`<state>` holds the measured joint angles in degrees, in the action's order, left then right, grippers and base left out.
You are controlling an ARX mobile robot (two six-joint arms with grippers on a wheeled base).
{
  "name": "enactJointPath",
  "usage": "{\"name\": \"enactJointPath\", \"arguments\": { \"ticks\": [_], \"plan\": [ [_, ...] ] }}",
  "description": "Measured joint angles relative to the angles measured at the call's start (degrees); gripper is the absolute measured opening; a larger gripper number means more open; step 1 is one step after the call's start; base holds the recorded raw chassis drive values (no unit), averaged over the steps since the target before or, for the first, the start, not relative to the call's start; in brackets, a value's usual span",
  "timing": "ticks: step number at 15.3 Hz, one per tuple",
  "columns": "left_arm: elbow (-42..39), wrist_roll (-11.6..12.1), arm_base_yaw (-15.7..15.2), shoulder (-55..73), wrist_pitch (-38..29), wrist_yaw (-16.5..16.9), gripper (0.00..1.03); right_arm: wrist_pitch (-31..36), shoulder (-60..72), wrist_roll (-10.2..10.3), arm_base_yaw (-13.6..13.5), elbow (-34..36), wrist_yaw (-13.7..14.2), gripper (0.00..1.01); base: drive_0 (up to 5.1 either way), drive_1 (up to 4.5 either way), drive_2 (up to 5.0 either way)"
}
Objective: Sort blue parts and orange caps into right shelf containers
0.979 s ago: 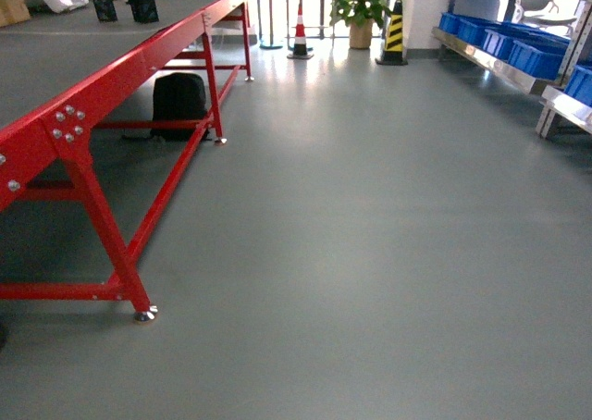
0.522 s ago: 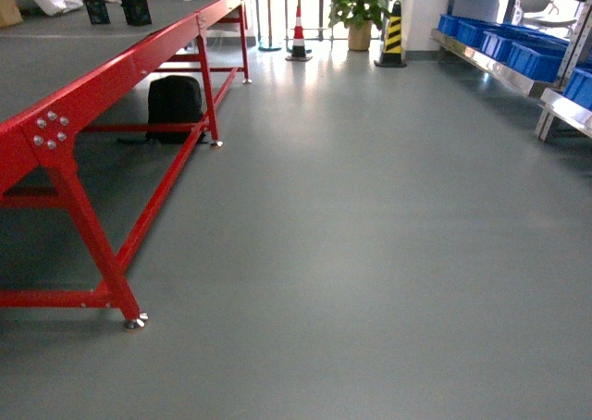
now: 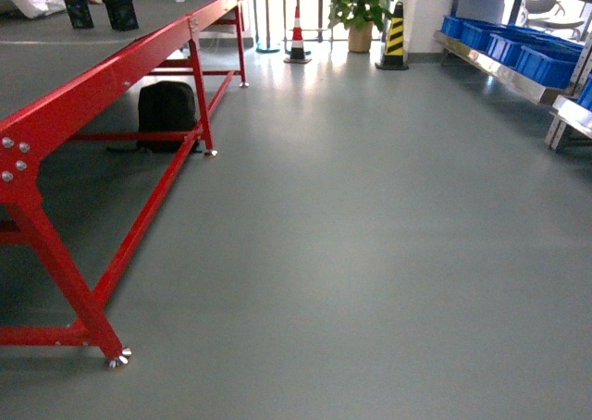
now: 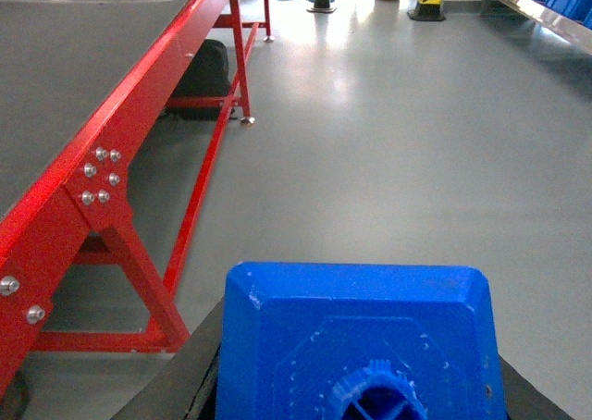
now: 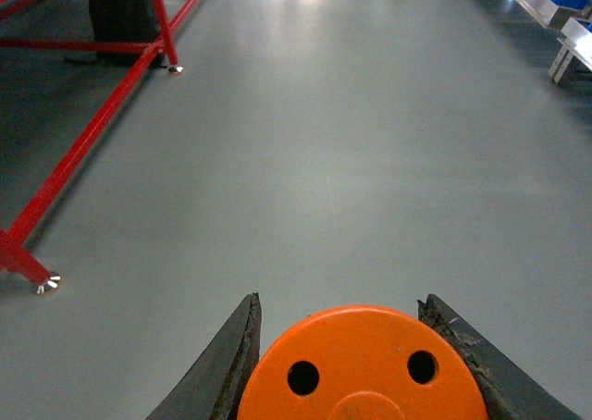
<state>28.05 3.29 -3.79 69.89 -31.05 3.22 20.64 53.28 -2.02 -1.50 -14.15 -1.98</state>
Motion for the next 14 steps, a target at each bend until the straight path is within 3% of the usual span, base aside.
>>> {"name": "enactJointPath", "arguments": {
  "ticks": [14],
  "plan": [
    [0.0,0.0,0.2,0.2,0.2,0.0,0.45,0.2,0.0,0.0,0.0,0.0,0.0,0.44,-0.1,4.17,-4.3]
  ]
}}
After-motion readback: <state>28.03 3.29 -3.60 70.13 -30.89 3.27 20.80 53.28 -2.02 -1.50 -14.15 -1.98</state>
